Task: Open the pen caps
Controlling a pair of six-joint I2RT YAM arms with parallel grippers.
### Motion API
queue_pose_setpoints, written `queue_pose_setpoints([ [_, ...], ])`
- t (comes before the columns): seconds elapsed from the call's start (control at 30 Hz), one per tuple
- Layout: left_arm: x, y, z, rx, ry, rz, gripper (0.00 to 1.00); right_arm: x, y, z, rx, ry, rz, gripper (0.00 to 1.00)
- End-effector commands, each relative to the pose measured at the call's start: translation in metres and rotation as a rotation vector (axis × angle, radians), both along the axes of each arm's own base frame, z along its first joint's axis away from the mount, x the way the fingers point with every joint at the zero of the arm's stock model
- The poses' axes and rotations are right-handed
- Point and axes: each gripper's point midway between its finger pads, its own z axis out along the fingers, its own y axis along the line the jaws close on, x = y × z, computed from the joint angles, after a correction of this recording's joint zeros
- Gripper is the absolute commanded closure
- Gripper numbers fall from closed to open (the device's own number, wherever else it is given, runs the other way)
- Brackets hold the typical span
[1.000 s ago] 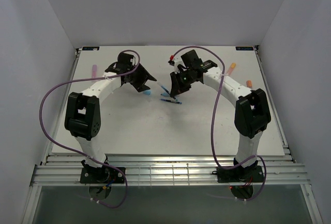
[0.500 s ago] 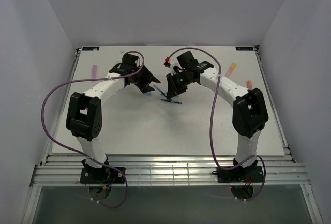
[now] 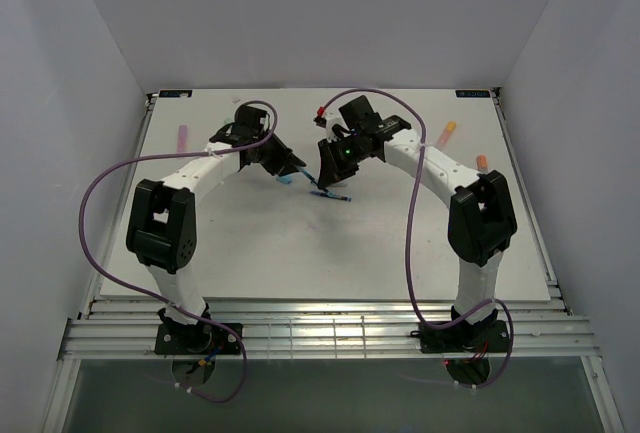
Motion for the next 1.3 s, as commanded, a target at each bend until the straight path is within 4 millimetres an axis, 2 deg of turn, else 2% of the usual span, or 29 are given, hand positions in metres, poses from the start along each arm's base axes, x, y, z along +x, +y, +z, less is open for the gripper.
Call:
queue_pose_setpoints([
  [0.0, -0.005, -0.001, 0.029, -0.023, -0.07, -0.017, 0.76, 0.005, 0.009, 0.011, 0.026, -0.018, 0.007, 0.92],
  [0.07, -0.005, -0.001, 0.03, -0.024, -0.07, -0.018, 0.86, 0.006, 0.008, 0.009, 0.022, -0.018, 0.007, 0.91],
  [0.17, -0.006, -0.001, 0.031, -0.025, -0.069, -0.021, 1.0, 0.008, 0.008, 0.007, 0.012, -0.023, 0.009, 0.82],
  [0.3, -0.008, -0.001, 0.031, -0.019, -0.066, -0.026, 1.0, 0.009, 0.011, 0.004, 0.009, -0.021, 0.023, 0.65],
  [0.4, -0.01, 0.0, 0.032, -0.018, -0.068, -0.025, 1.0, 0.01, 0.015, 0.004, 0.017, -0.019, 0.033, 0.6],
  [0.5, -0.01, -0.001, 0.033, -0.02, -0.069, -0.025, 1.0, 0.007, 0.02, 0.002, 0.014, -0.009, 0.044, 0.59],
  [0.77, -0.01, -0.002, 0.036, -0.022, -0.074, -0.029, 1.0, 0.008, 0.033, -0.001, 0.02, 0.007, 0.047, 0.63],
  [0.87, -0.011, -0.001, 0.033, -0.014, -0.063, -0.031, 1.0, 0.01, 0.035, -0.002, 0.017, 0.011, 0.038, 0.73],
  [0.9, -0.012, -0.001, 0.032, -0.014, -0.061, -0.03, 1.0, 0.01, 0.036, -0.005, 0.013, 0.019, 0.036, 0.86],
  [0.97, -0.013, -0.001, 0.03, -0.011, -0.058, -0.032, 1.0, 0.011, 0.037, -0.006, 0.016, 0.025, 0.037, 0.92],
  [1.13, -0.011, 0.002, 0.027, 0.007, -0.052, -0.011, 1.0, 0.006, 0.033, -0.009, -0.012, 0.032, 0.031, 0.92],
  [1.2, 0.0, 0.011, 0.026, 0.015, -0.05, 0.012, 1.0, -0.001, 0.028, -0.01, -0.036, 0.024, 0.028, 0.92],
  [1.23, 0.006, 0.015, 0.026, 0.018, -0.055, 0.017, 1.0, -0.01, 0.023, -0.021, -0.061, 0.043, 0.034, 0.92],
  [1.27, 0.018, 0.017, 0.031, 0.015, -0.074, 0.025, 1.0, -0.016, 0.019, -0.018, -0.063, 0.039, 0.038, 0.92],
])
